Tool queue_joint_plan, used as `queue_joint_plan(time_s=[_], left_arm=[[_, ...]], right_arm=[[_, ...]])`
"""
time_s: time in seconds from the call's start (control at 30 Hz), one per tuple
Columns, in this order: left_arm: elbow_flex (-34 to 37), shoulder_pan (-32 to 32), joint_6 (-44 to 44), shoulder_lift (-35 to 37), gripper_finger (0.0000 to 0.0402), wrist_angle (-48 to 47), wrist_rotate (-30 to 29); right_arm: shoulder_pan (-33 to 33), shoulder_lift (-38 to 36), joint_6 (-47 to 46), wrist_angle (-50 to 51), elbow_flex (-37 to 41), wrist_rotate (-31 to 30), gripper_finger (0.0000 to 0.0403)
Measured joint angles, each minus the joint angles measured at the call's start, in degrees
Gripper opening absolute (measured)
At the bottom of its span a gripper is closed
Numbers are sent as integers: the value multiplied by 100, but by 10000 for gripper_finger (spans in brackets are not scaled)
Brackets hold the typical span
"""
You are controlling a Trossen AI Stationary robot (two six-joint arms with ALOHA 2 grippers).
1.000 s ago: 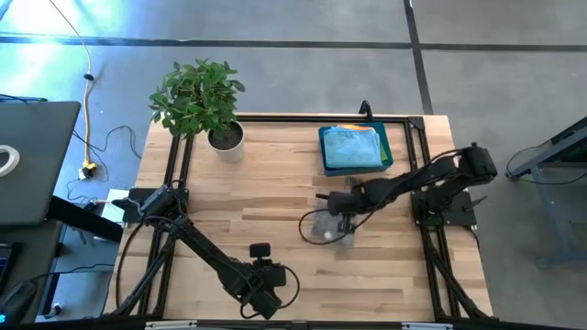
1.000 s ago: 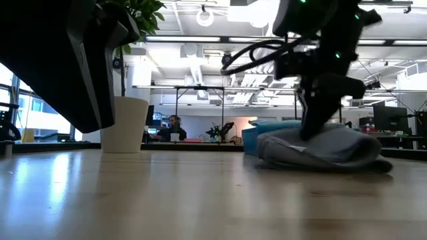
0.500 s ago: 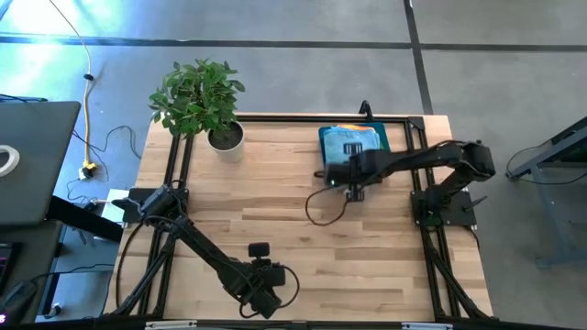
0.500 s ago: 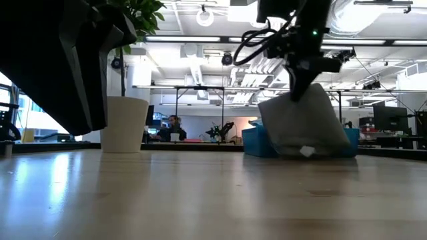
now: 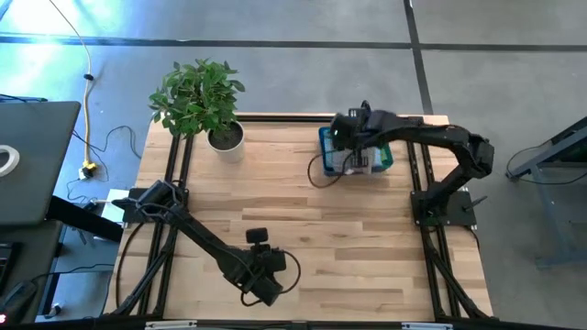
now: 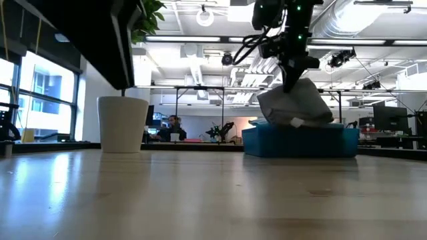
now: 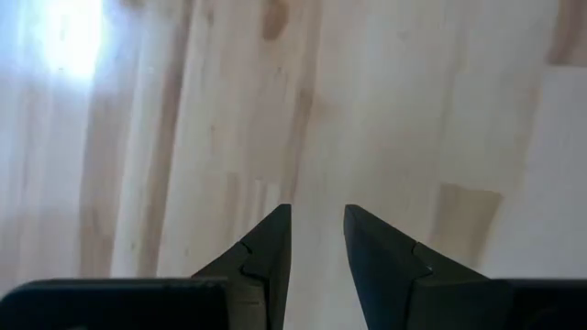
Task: Fold microfiber towels
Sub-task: Put the gray microfiber cloth into the blue bin, then return to Home Position
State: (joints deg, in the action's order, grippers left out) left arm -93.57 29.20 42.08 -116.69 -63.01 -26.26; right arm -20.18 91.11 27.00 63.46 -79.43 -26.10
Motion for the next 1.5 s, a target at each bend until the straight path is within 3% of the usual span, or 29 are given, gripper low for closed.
queue_joint_plan(time_s=[0.1, 0.3, 0.43, 0.77, 0.87, 1.0, 1.1, 1.2, 1.33, 1.5], left_arm=[[-1, -116, 69, 45, 94, -46, -20], [-1, -338, -11, 38, 94, -43, -11], [-1, -408, -69, 38, 94, -43, 37], [-1, -526, -143, 191, 94, -68, -28], [5, -564, -226, 389, 94, -125, -274], [5, -604, -326, 817, 94, -479, -423], [5, -591, -321, 1216, 94, -797, -636], [5, -477, -225, 1663, 94, -1091, -876], [311, -163, 46, 2393, 94, -1234, -1223], [1321, 139, 827, 3529, 94, -1144, -1451]], right_arm=[[-458, -67, 322, -278, 29, 638, 0], [-1107, -75, 847, -971, 152, 978, 0], [-1337, -75, 580, -1061, 152, 1263, 10], [-1478, -75, -169, -524, 125, 1155, 174], [-1493, -110, -396, -166, 65, 1159, 193], [-1551, -523, -621, 41, 105, 2099, 196], [-1556, -1111, -903, -394, 547, 2966, 197], [-1412, -1884, -1124, -1174, 1385, 3384, 197], [-1004, -2984, -1674, -2187, 2731, 3421, 197], [-397, -4301, -2510, -3228, 4094, 3212, 197]])
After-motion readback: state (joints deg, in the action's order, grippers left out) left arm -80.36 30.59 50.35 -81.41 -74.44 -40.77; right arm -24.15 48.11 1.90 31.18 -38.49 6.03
